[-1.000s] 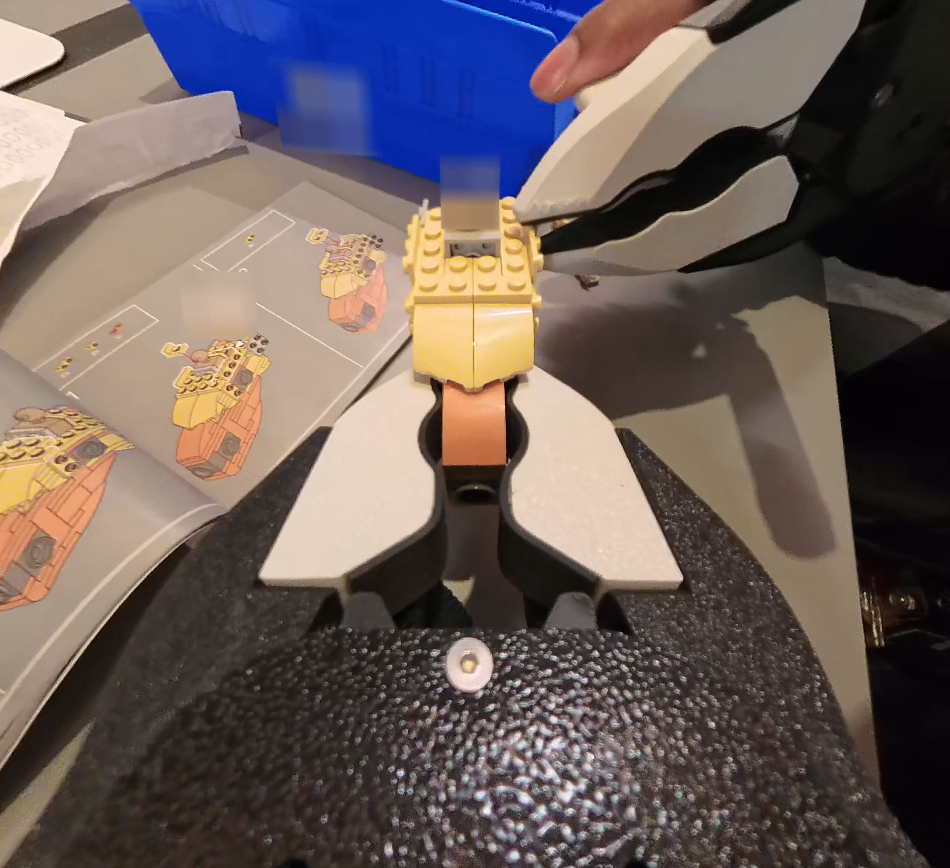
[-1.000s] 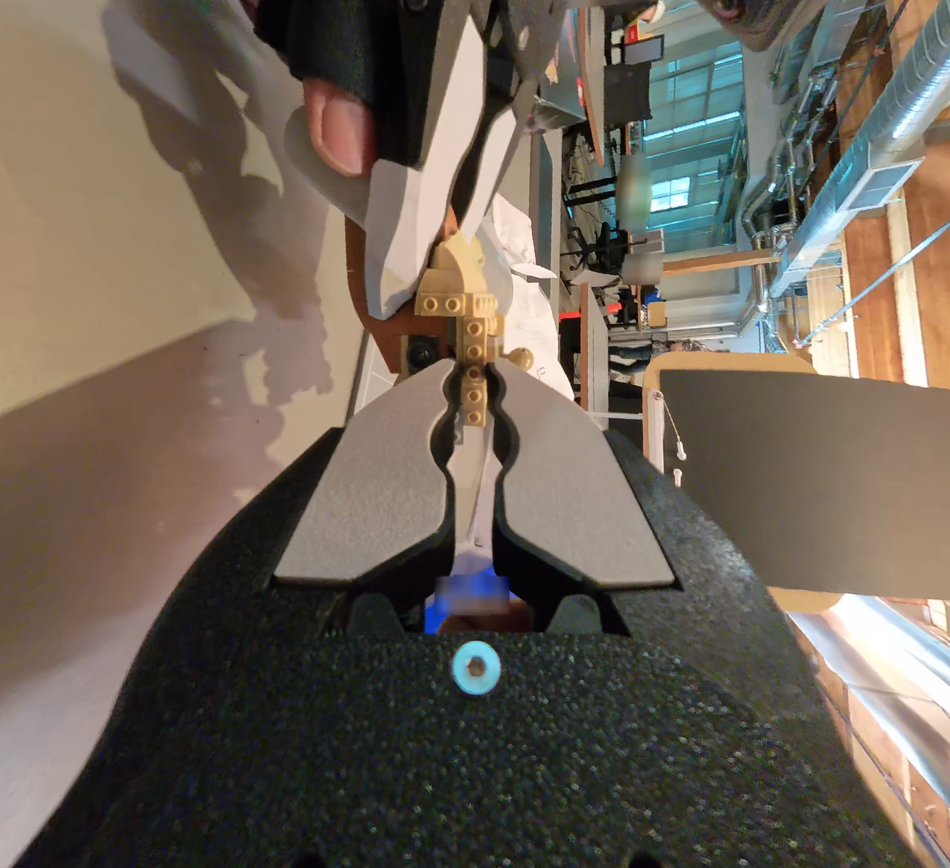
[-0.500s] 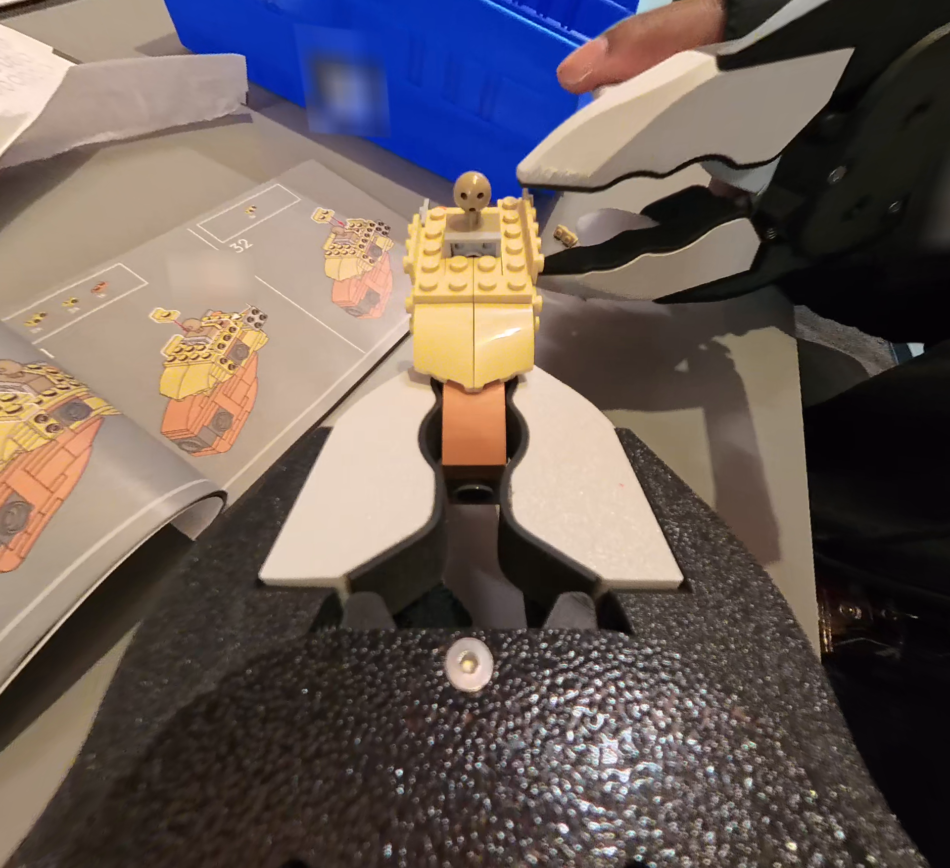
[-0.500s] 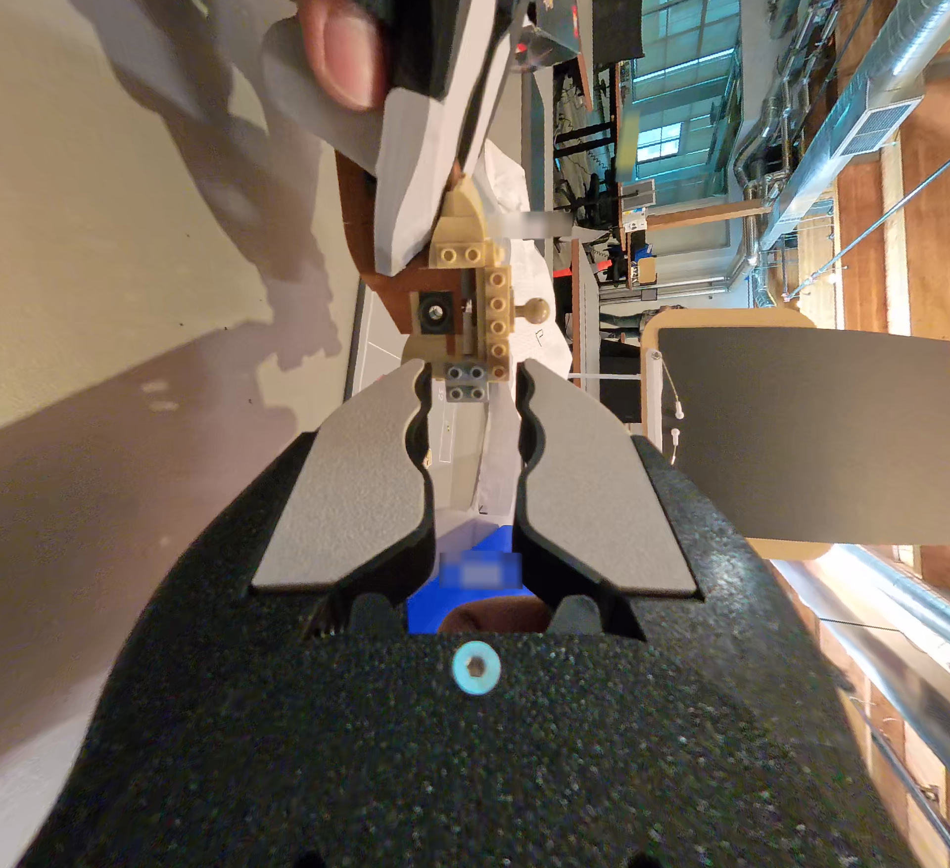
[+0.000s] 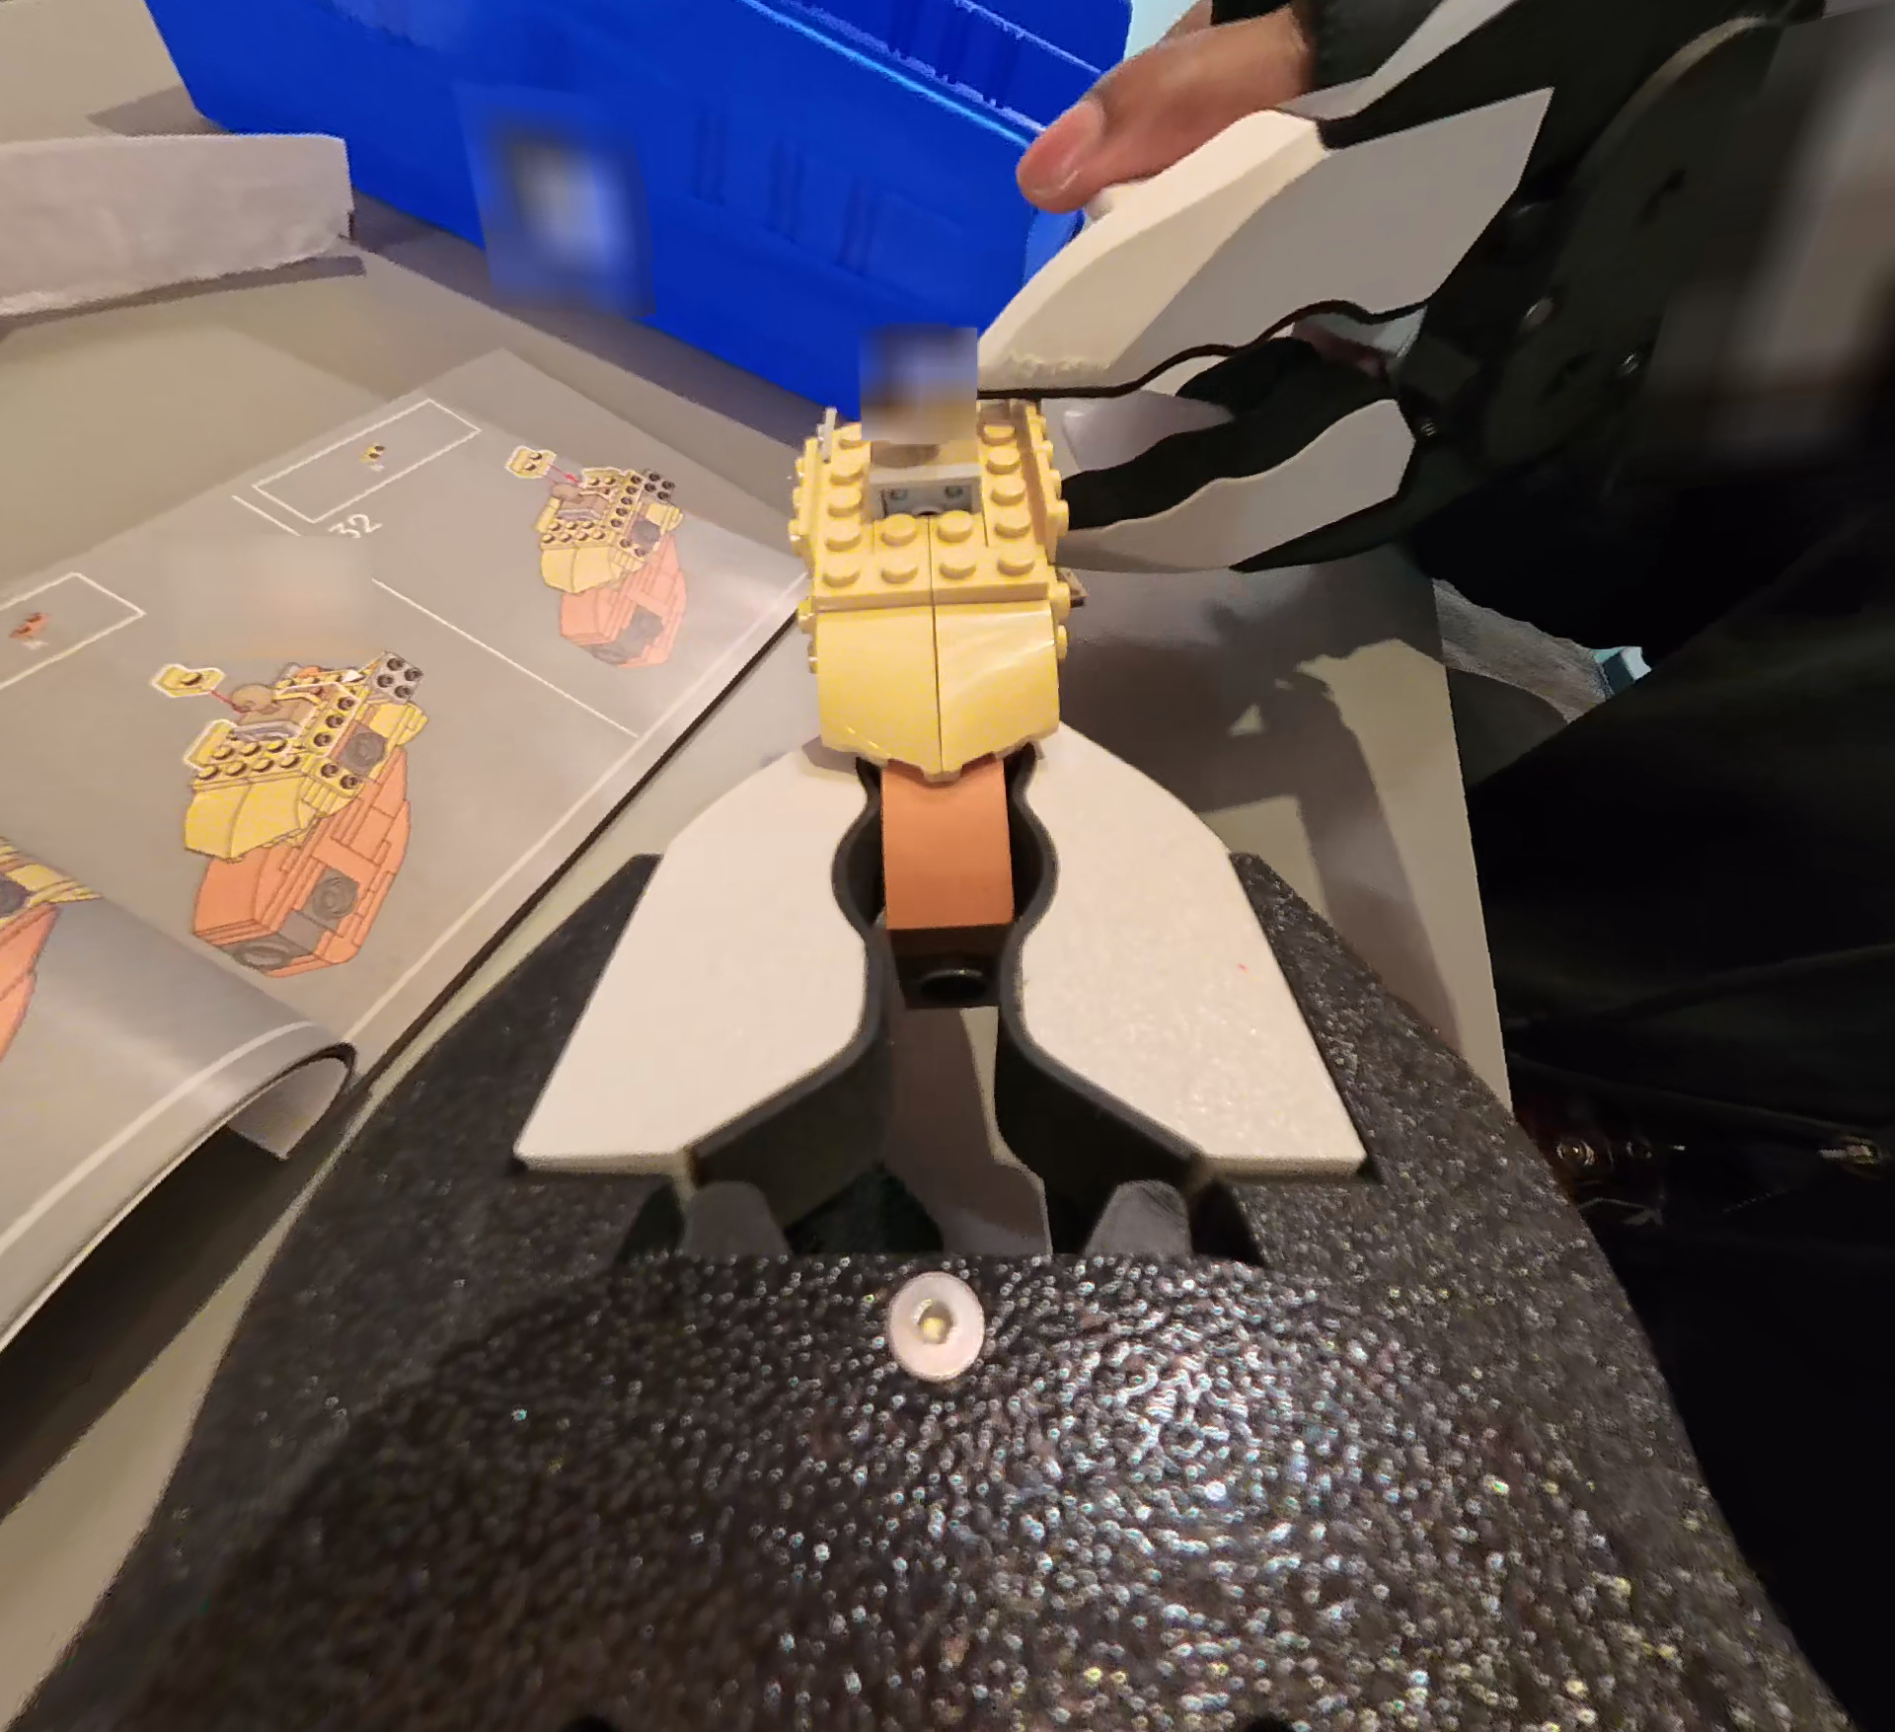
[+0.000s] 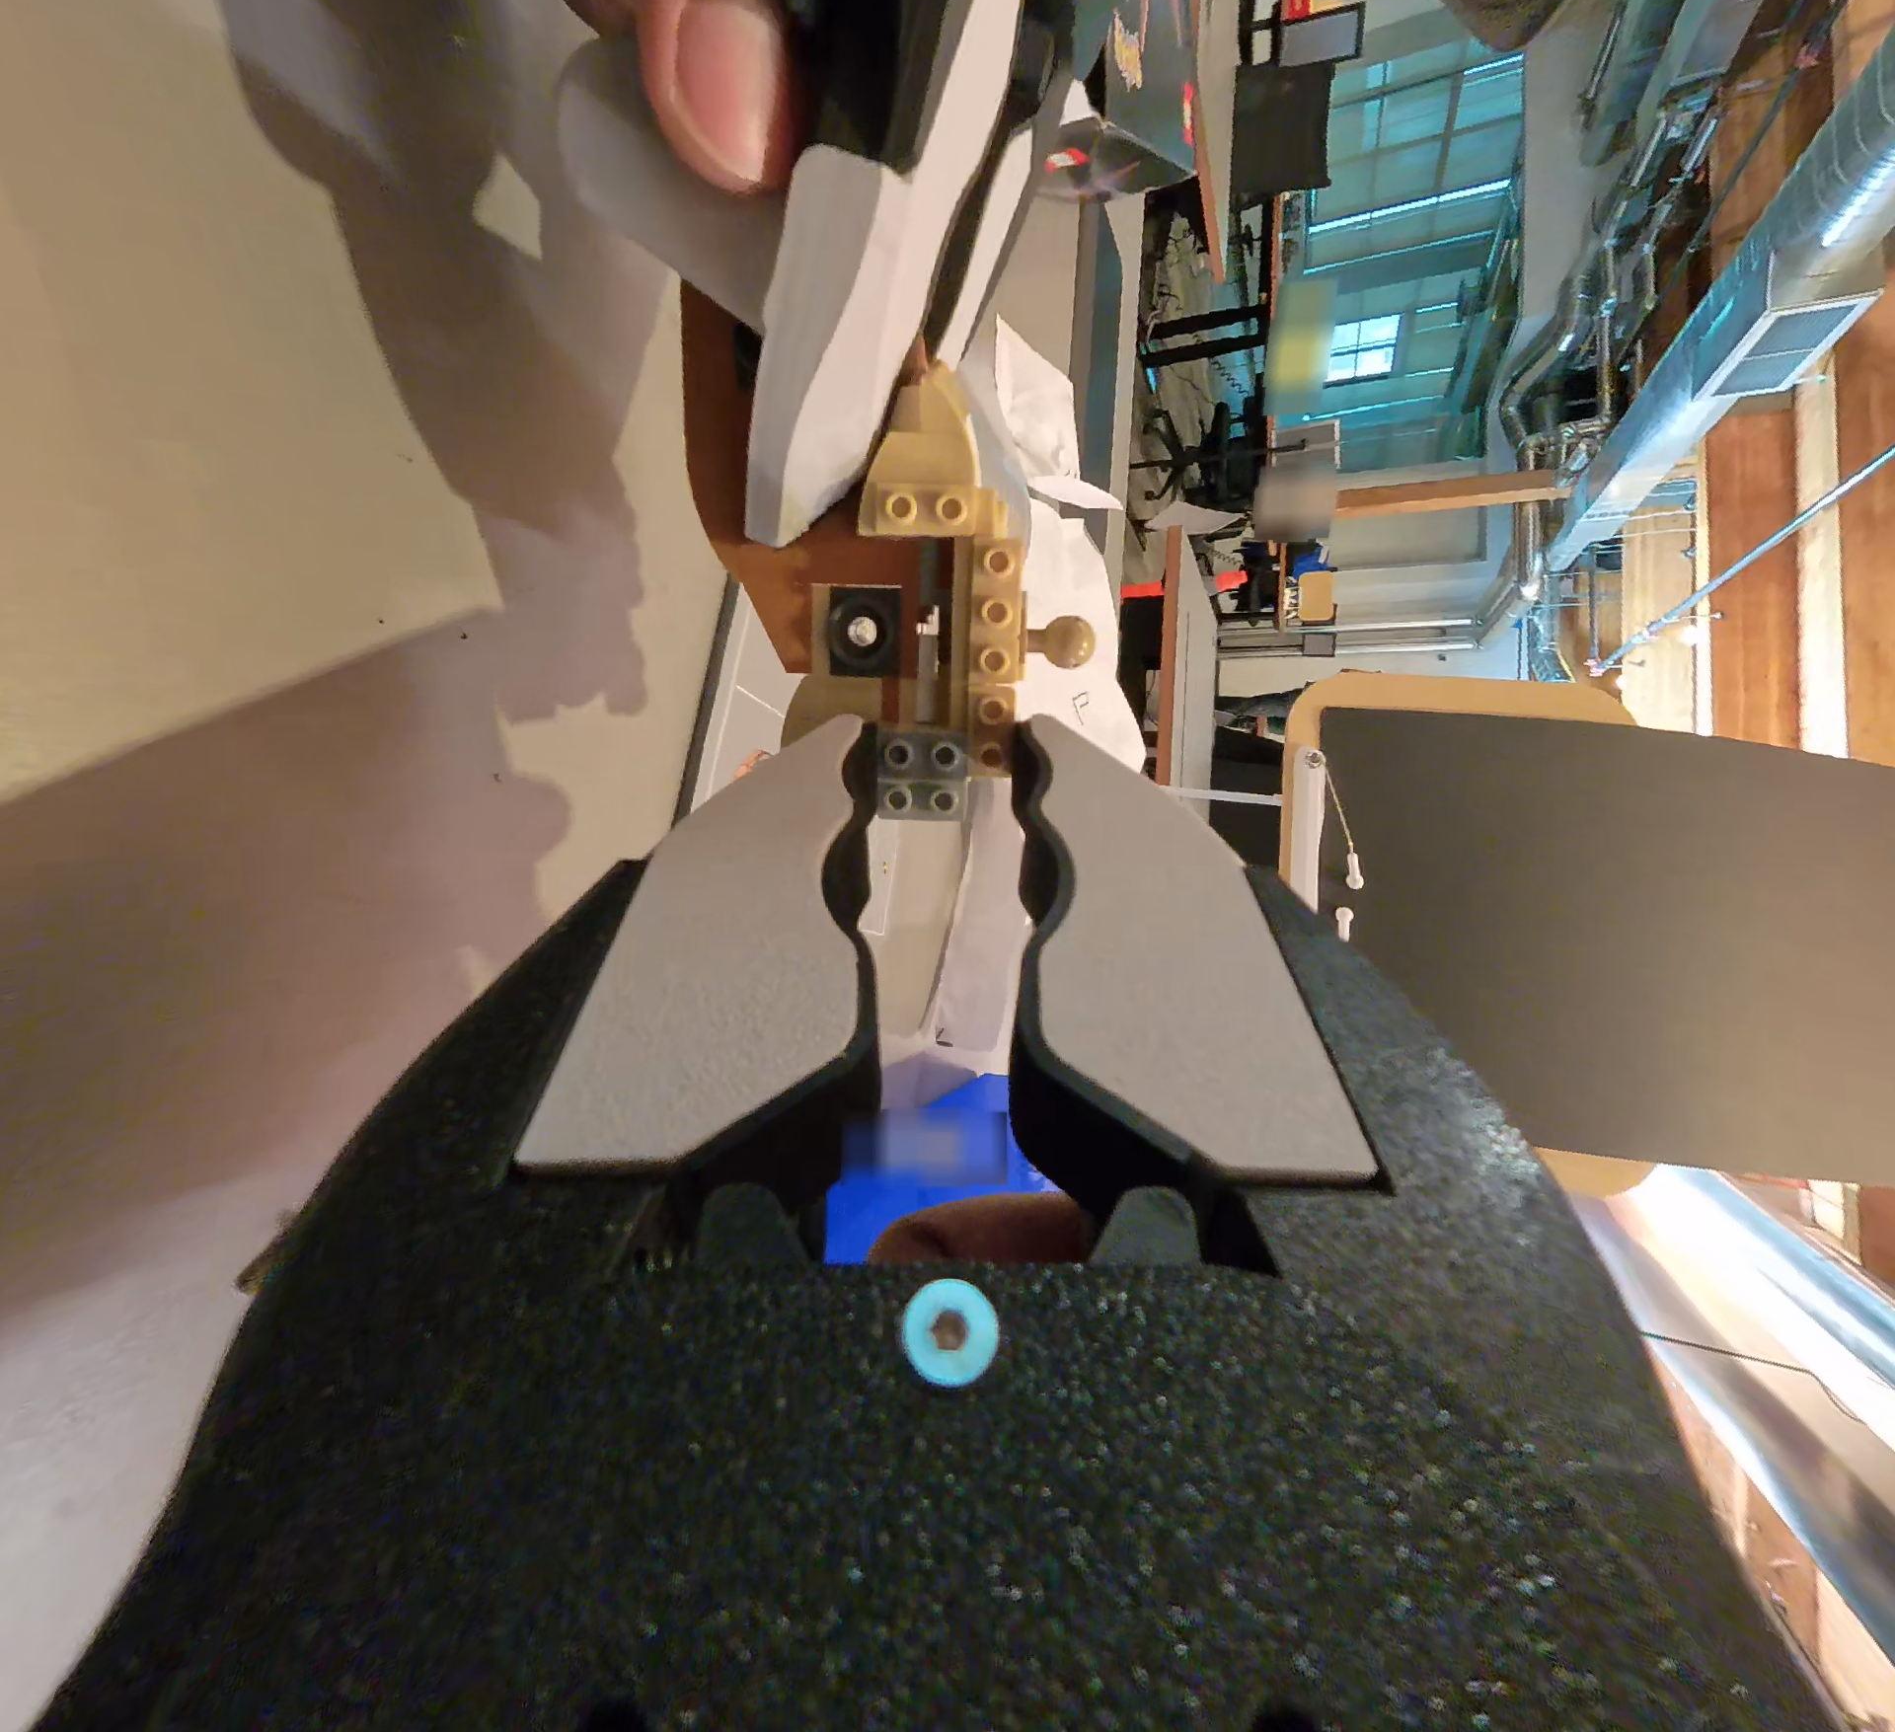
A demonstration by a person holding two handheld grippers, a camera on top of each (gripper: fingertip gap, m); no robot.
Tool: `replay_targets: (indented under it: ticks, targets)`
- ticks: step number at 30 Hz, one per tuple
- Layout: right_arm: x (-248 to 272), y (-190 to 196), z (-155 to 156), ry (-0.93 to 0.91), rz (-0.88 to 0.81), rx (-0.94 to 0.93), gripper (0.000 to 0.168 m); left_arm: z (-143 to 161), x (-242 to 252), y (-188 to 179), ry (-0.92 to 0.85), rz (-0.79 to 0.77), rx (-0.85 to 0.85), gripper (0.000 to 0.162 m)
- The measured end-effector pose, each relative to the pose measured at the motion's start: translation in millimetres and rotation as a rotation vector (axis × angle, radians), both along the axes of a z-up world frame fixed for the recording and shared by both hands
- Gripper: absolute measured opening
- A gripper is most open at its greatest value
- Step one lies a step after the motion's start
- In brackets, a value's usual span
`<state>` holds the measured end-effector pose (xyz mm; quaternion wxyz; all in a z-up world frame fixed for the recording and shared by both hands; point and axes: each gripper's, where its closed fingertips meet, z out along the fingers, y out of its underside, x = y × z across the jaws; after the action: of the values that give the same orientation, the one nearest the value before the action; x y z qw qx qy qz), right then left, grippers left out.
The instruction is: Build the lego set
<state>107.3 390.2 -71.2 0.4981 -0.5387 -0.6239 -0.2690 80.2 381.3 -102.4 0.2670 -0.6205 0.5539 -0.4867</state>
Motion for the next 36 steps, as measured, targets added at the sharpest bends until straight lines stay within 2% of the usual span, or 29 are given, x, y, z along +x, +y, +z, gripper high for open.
replay_targets:
  ticks: [7,10,12,13,15,19,23,26,31,36]
  targets:
    - [1,-2,-1,-0.002,0.014,-0.045,0.025,-1,1,-4,-0.001,-0.021,0.008,0.02]
    - [1,1,3,0.018,0.005,-0.006,0.025,2,2,2,-0.021,0.007,0.027,0.019]
    - [2,4,5,0.059,-0.024,0.004,0.027,4,3,9,-0.039,0.038,0.104,0.018]
    - [5,6,5,0.082,-0.039,-0.007,0.037,5,2,14,-0.043,0.062,0.167,0.018]
    - [9,5,6,0.161,-0.057,-0.039,0.042,7,0,23,-0.05,0.093,0.315,0.018]
    - [11,-3,8,0.486,-0.071,-0.287,0.041,15,-3,34,-0.091,0.128,0.557,0.018]
    - [8,-9,18,0.832,-0.05,-0.584,0.037,18,-2,34,-0.133,0.114,0.671,0.018]
    - [9,-8,21,1.01,-0.058,-0.77,0.035,18,-1,31,-0.148,0.088,0.744,0.018]
    - [3,-11,17,1.152,-0.058,-0.999,0.033,15,2,24,-0.165,0.039,0.802,0.018]
    - [0,-14,12,1.214,-0.057,-1.112,0.027,13,4,18,-0.182,-0.006,0.832,0.018]
